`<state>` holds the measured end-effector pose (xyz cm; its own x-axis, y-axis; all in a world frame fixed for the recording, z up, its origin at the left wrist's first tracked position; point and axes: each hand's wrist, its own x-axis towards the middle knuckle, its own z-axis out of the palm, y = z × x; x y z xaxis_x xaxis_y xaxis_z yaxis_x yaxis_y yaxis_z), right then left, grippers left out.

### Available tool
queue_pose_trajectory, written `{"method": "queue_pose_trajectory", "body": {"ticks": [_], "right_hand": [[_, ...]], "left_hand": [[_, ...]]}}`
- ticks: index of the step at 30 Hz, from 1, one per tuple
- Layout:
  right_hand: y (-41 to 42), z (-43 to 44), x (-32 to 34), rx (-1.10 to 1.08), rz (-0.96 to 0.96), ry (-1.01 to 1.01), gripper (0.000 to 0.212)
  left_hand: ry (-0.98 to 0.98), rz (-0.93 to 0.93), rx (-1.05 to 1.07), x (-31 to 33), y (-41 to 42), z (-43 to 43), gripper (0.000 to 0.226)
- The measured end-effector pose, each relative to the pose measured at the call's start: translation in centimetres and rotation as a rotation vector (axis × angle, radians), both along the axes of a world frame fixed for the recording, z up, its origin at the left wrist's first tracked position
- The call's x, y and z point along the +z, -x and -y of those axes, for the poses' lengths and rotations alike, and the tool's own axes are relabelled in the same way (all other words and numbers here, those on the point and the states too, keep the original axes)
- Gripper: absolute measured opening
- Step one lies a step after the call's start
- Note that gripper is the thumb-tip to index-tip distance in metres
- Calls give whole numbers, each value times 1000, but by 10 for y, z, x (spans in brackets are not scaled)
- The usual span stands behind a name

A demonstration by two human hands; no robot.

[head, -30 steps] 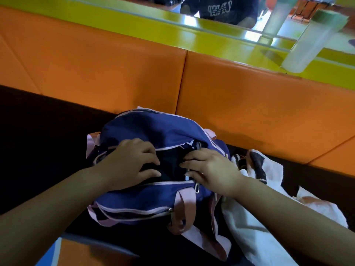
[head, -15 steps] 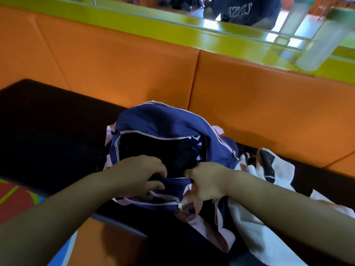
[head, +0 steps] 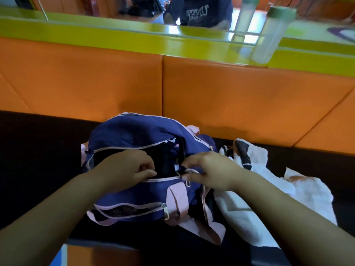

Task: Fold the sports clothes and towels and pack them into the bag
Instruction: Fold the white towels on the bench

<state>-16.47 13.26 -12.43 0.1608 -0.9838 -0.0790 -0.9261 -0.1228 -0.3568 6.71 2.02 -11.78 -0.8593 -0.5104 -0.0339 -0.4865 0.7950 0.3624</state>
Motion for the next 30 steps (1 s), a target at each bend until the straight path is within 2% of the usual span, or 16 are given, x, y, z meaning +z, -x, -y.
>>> {"method": "queue_pose_trajectory", "body": {"ticks": [3,5,6,10,14,17,21,23,26,28,30], "right_hand": [[21,-22,4,-129,-93,-1,44],[36,-40,5,-204,-167,-29,41],[44,-50,5,-239,-198,-40,39],[77,-94,5,-426,-213,-130,39],[109,-141,0,-625,-191,-194,40],[128,-177,-6,-735,-216,-245,42],[151,-226,-20,-824,-250,-301,45],[160,-246,-29,-830,-257,-309,48],[170,-269,-46,-771,-217,-314,64],[176,-278,-59,-659,-201,-342,74],[183,-281,-73,-534,-231,-371,72]], "left_hand": [[67,4,-59,5,22,1,25],[116,-11,-124,7,41,-1,43],[140,-15,-159,9,51,-3,46],[178,-89,-268,9,100,-18,28],[215,-178,-512,0,142,-34,27],[186,-208,-607,-10,171,-52,25],[102,-91,-599,-17,215,-93,37],[69,40,-594,-25,236,-111,26],[16,112,-578,-38,262,-140,19],[-17,145,-555,-49,275,-159,19],[-54,131,-539,-57,287,-176,20]]}}
